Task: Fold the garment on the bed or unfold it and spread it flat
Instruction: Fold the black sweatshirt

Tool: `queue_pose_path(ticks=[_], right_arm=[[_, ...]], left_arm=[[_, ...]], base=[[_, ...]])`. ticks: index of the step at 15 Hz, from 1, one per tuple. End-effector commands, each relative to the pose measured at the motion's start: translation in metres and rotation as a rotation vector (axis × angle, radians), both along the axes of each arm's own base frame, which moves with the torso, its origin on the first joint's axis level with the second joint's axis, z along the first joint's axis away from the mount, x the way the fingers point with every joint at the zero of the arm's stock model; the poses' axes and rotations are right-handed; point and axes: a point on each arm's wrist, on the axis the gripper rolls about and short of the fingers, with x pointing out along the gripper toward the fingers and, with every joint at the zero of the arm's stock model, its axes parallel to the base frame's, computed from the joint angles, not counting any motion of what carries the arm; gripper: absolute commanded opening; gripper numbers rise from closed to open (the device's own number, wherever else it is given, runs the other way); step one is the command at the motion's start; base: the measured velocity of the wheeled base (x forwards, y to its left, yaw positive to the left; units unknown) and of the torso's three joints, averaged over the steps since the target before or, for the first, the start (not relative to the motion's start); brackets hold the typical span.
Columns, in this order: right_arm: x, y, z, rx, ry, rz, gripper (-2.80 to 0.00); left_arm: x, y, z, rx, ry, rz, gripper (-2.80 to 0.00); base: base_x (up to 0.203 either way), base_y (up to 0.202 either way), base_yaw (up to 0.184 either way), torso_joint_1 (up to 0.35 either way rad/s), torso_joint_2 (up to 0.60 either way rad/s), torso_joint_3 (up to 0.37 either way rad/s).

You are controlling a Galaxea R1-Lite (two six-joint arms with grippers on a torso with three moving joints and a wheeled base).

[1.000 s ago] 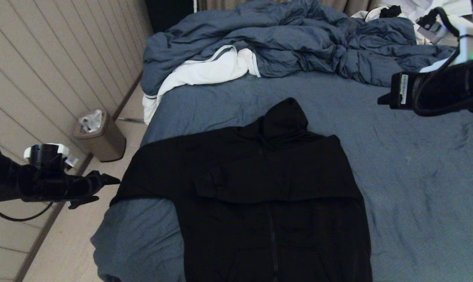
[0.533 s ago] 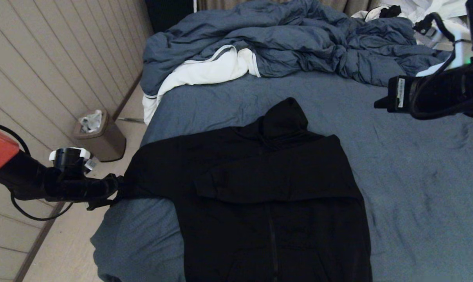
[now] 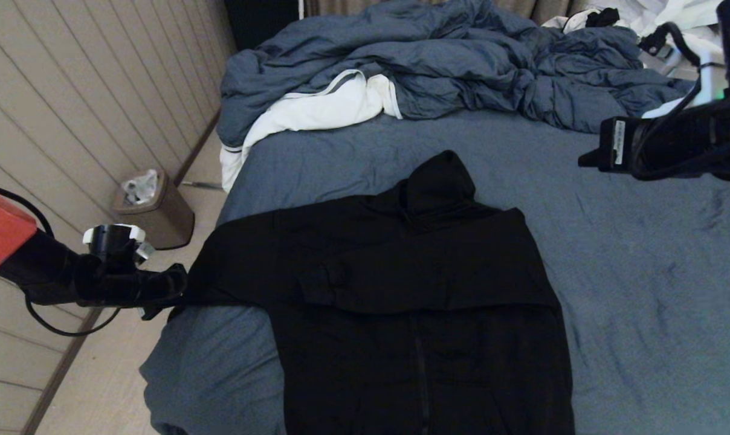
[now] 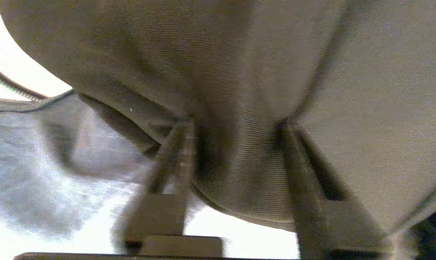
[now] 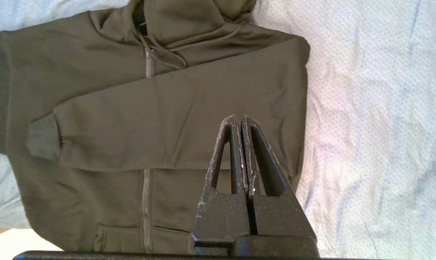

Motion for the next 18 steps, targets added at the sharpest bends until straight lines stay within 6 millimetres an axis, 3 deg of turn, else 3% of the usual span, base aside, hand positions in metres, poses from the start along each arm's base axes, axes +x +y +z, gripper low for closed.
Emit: queue_pose_path(ticks=[1,6,9,12,15,18], right_arm=[[0.0,0.0,0.001,0.001,-0.002,0.0,-2.8],[-0.002,-0.008,-0.001,0.014,0.008,-0.005,-2.8],[-0.006,-0.02,-0.003,0.032,0.017,-0.016,-2.8],[-0.014,-0.037,-0.001,0.055,0.009,-0.034,-2.8],[-0.025,-0.048,0.01,0.042,-0.039,-0.055,-2.8],[-0.028,-0.047,0.002,0.035,-0.015,-0.043,-2.8]], left_arm=[[-0.002,-0.003,0.017,-0.014,-0.037,0.004,-2.8],[-0.019,-0.03,0.08,-0.019,-0.178,-0.046,-2.8],[-0.036,-0.062,0.118,-0.048,-0.251,-0.105,-2.8],[-0.054,-0.111,0.155,-0.051,-0.318,-0.212,-2.8],[-0.069,-0.162,0.171,-0.054,-0.315,-0.322,-2.8],[-0.077,-0.208,0.161,-0.023,-0.294,-0.389,-2.8]], base=[[0.0,0.0,0.0,0.0,0.0,0.0],[0.0,0.0,0.0,0.0,0.0,0.0],[0.0,0.0,0.0,0.0,0.0,0.0],[0.0,0.0,0.0,0.0,0.0,0.0],[0.0,0.0,0.0,0.0,0.0,0.0],[0.0,0.0,0.0,0.0,0.0,0.0]])
